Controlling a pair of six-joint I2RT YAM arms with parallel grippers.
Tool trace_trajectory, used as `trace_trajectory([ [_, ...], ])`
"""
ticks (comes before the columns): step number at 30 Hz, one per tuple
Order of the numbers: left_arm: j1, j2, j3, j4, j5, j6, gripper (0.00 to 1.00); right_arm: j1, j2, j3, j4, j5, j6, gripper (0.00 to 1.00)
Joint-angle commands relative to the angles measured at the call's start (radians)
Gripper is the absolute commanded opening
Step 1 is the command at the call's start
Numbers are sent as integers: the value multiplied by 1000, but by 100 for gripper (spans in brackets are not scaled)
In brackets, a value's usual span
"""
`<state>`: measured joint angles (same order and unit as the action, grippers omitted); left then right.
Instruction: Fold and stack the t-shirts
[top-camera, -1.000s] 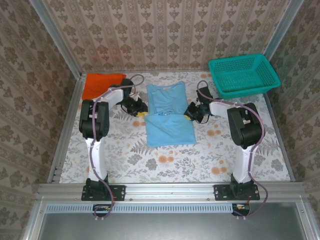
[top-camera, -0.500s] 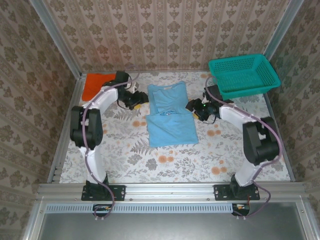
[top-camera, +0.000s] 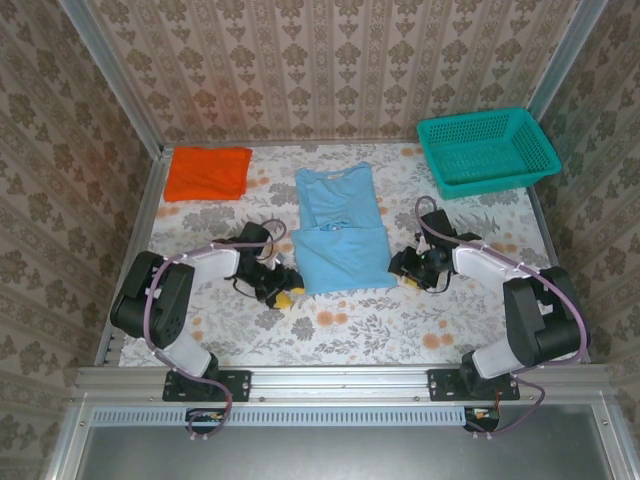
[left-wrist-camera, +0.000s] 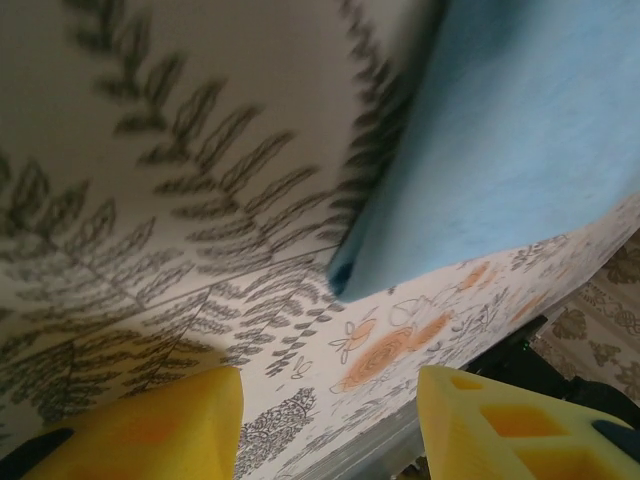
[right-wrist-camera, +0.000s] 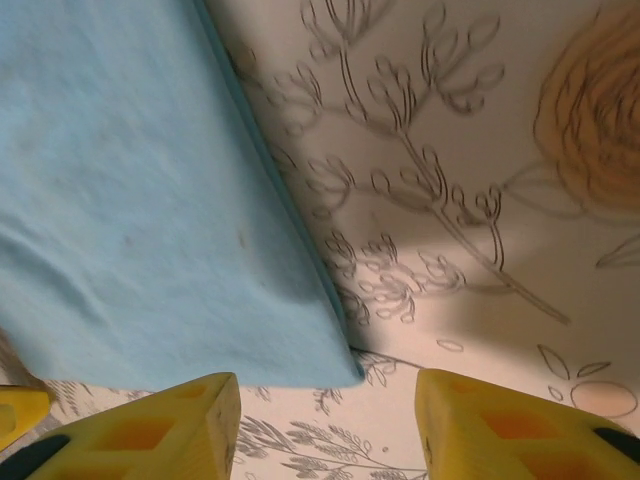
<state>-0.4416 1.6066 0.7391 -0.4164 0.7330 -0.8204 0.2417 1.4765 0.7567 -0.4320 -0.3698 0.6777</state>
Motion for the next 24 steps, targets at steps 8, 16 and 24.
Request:
trace_trajectory([
  [8, -57, 28, -50, 305, -29, -230, 47, 48, 75, 20, 10, -18, -28, 41],
  [16, -65, 98, 7, 237, -78, -202, 36, 60, 160, 64, 5, -15, -36, 32],
  [24, -59, 151, 114, 118, -141, -125, 28, 60, 185, 108, -11, -11, -43, 23],
])
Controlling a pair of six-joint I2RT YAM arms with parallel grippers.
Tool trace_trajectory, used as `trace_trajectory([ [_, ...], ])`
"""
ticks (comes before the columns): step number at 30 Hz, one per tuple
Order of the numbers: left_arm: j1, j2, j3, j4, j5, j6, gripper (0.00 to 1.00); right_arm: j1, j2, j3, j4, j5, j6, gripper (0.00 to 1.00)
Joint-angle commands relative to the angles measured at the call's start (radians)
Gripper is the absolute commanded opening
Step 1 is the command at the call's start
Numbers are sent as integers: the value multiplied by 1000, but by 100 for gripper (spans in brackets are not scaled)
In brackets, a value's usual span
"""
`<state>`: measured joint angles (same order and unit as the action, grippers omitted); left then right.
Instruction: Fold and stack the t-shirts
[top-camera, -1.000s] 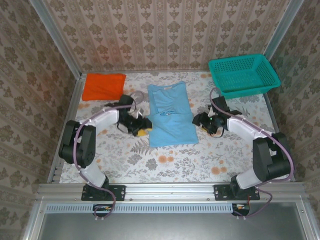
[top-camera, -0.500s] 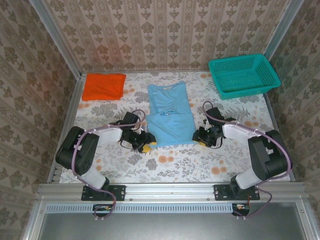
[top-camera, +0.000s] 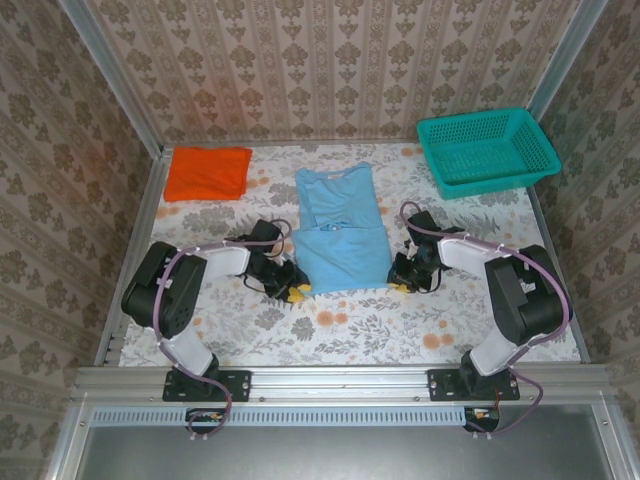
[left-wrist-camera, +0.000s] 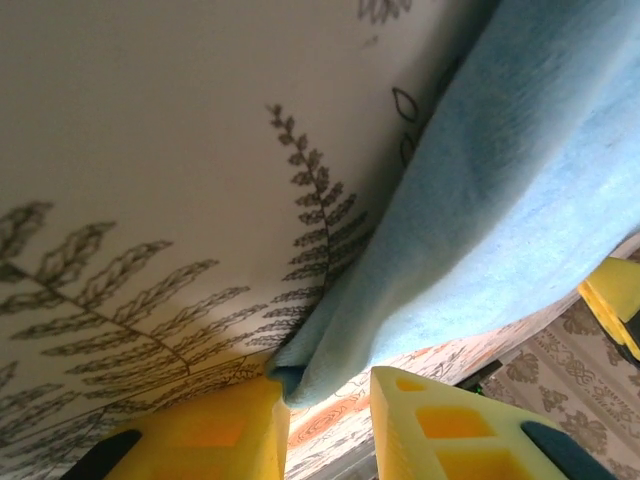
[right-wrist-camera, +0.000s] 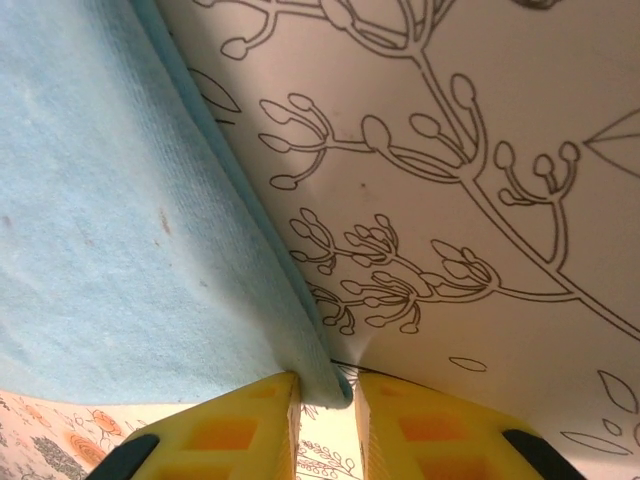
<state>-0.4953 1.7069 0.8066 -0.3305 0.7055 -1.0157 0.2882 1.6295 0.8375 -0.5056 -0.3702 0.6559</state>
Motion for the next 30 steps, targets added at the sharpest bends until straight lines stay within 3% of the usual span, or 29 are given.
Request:
trace_trajectory([
  [1, -4, 57, 59, 27, -114, 75, 28, 15, 32, 30, 62, -12, -24, 24],
  [6, -3, 85, 109, -23, -131, 120, 28, 15, 44, 50, 52, -1, -26, 28],
  [12, -3, 106, 163, -102, -206, 199, 1, 14, 88, 86, 7, 36, -46, 9],
  [15, -3, 108, 197, -164, -278, 278, 0, 14, 74, 86, -9, 38, -55, 0],
  [20, -2, 58, 206, -290, -328, 404, 0, 13, -5, 46, -69, 36, -74, 0],
  [25, -7, -55, 125, -340, -213, 482, 0, 46, -101, -64, -63, -36, -53, 0],
  [30, -47, -190, 34, -406, -84, 520, 0, 163, -219, -180, -74, -81, 3, 0],
])
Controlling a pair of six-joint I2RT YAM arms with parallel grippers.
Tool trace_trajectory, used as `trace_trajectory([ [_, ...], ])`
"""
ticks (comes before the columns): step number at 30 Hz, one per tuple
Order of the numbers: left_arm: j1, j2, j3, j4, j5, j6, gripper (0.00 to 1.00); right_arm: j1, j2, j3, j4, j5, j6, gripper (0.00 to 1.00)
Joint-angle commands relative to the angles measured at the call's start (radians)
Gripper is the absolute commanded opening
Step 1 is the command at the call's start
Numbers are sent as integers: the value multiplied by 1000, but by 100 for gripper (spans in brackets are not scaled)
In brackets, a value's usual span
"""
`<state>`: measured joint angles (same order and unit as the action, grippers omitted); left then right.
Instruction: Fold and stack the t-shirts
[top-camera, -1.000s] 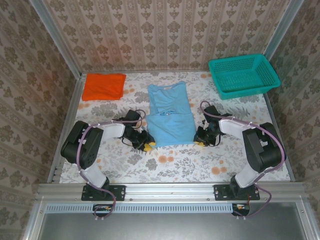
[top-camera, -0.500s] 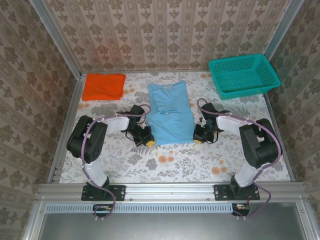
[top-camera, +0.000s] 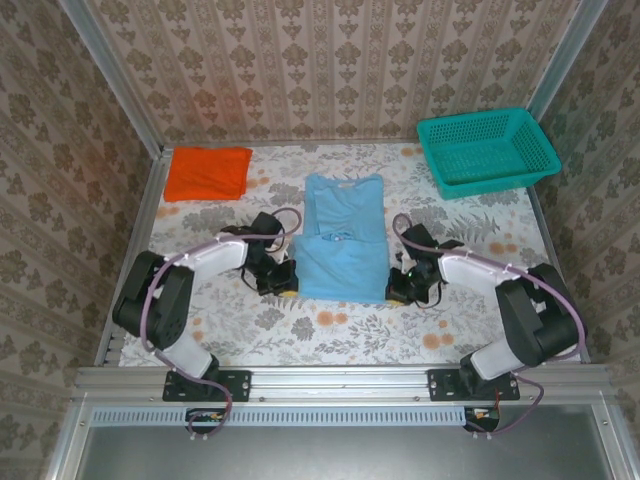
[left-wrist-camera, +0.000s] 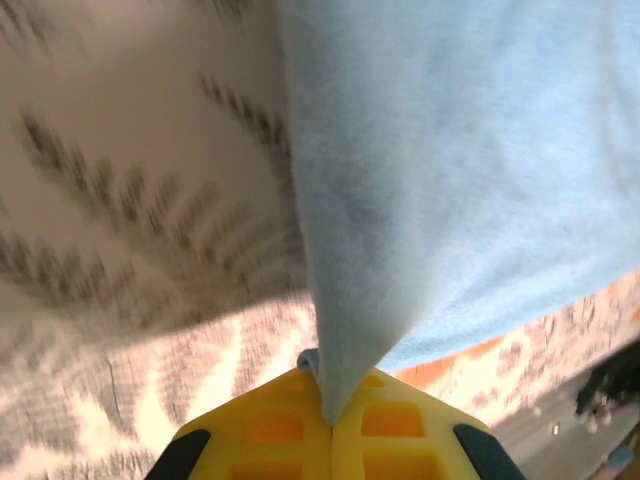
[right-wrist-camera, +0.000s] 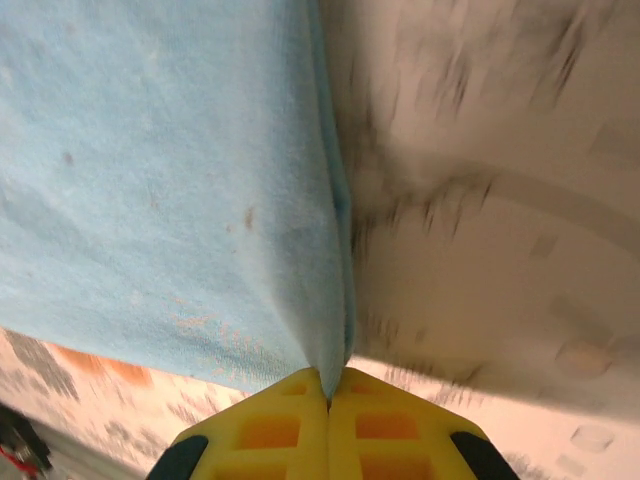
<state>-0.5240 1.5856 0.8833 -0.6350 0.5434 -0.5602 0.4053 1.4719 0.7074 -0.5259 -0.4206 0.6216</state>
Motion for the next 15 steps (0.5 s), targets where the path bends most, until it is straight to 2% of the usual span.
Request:
trace_trajectory([
  [1, -26, -98, -63, -107, 128, 63, 0, 70, -91, -70, -60, -33, 55, 0],
  [5, -46, -204, -122, -155, 246, 50, 0, 132, -261, -152, -81, -62, 145, 0],
  [10, -31, -329, -120, -168, 352, -17, 0, 133, -479, -149, -138, -76, 218, 0],
  [12, -6, -338, -83, -162, 374, -34, 0, 118, -501, -99, -154, -70, 217, 0],
  [15, 40, -291, -4, -132, 406, -53, 0, 59, -432, 1, -159, -73, 195, 0],
])
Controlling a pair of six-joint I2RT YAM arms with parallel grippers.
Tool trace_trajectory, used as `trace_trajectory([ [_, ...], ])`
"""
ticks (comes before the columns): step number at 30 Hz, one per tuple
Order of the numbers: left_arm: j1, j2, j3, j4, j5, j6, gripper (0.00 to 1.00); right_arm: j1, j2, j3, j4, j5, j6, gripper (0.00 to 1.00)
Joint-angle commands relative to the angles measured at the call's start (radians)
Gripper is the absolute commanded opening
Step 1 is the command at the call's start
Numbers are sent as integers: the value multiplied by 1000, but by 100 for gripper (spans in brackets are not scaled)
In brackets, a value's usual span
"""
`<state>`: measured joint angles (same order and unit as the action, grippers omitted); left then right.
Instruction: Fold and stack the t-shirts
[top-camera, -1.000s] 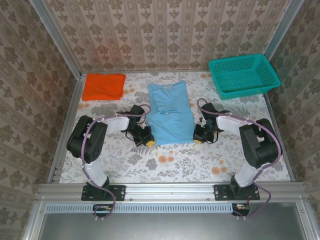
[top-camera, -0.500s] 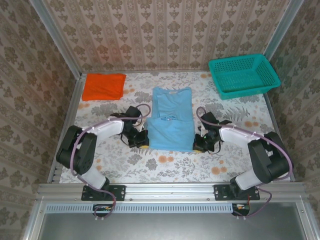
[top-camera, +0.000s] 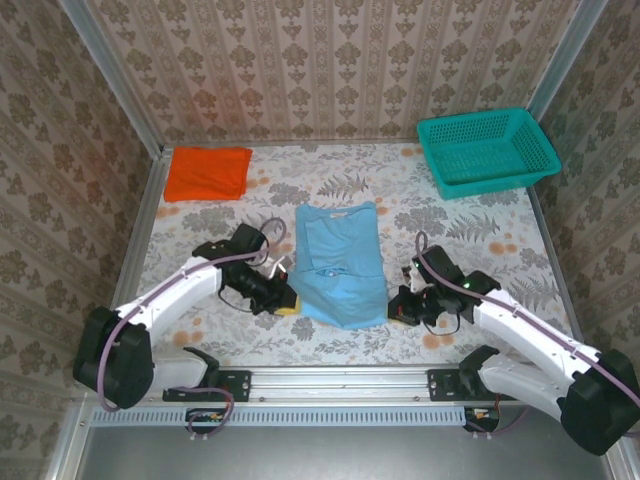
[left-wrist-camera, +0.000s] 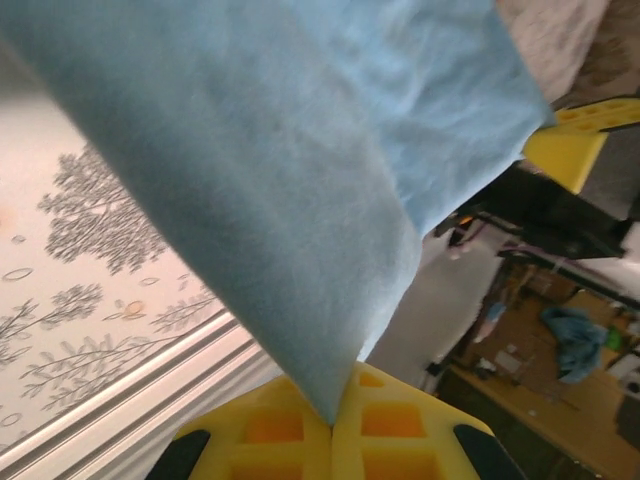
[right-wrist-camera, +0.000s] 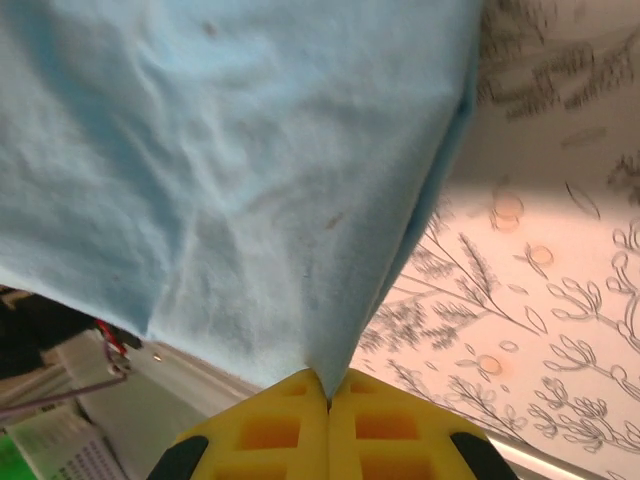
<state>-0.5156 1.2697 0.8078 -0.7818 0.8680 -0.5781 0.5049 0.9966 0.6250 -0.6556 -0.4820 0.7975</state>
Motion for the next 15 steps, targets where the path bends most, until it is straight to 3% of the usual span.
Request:
trace_trajectory([
  [1, 43, 48, 102, 41, 91, -49, 0, -71, 81, 123, -27, -17, 9, 0],
  [5, 106, 192, 232, 134, 113, -89, 0, -191, 275, 283, 20, -56, -11, 0],
  [15, 239, 586, 580, 276, 126, -188, 0, -303, 864, 885, -92, -46, -80, 0],
])
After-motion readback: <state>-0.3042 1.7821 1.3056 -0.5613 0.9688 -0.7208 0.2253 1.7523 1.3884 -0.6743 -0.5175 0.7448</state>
